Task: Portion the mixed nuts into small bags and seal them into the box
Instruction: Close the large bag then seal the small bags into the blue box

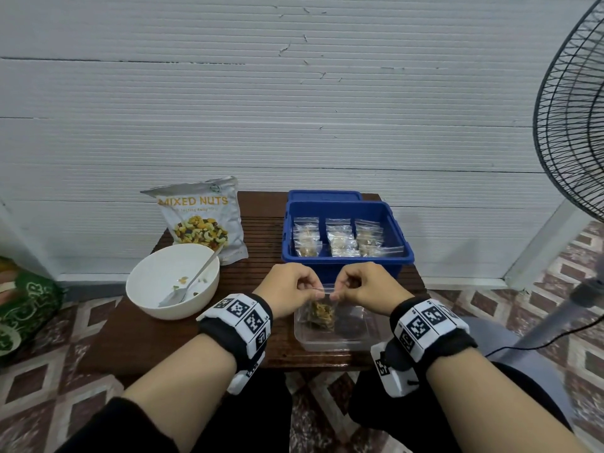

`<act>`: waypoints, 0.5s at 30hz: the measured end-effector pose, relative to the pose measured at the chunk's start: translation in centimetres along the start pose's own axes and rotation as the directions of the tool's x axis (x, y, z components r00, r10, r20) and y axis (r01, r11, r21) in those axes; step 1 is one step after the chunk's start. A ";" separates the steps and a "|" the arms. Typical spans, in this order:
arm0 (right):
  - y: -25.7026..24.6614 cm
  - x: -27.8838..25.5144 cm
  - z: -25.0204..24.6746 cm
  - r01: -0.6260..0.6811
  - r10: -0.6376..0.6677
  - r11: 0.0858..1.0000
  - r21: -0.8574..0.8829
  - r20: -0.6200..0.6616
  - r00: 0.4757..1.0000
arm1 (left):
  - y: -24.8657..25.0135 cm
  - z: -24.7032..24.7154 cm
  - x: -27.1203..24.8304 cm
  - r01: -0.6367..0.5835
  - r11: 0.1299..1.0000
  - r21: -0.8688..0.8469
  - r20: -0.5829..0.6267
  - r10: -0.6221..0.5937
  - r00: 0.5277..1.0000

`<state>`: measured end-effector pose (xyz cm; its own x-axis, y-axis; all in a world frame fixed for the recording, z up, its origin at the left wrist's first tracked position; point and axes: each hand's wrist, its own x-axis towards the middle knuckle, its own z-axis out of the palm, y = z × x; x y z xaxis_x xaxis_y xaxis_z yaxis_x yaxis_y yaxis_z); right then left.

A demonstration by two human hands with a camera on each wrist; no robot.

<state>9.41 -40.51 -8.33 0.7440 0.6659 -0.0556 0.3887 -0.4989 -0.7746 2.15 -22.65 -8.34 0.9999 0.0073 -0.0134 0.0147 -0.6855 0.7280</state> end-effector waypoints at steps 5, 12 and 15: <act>0.0 0.0 0.1 0.023 -0.023 1.000 0.001 0.007 1.000 | 0.2 0.3 0.0 0.000 1.000 0.005 -0.025 0.000 1.000; 0.0 0.1 0.0 0.007 -0.007 1.000 -0.016 -0.020 1.000 | -0.2 0.0 -0.2 0.028 0.999 -0.045 -0.063 -0.031 0.998; -0.2 0.1 0.3 0.047 -0.047 0.997 -0.056 0.005 0.999 | -0.2 0.0 -0.3 0.008 0.995 -0.098 -0.102 -0.018 0.995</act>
<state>9.28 -40.20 -8.38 0.7223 0.6912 -0.0223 0.4529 -0.4972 -0.7401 1.89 -22.54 -8.52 0.9946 0.0940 0.0431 0.0234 -0.6109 0.7914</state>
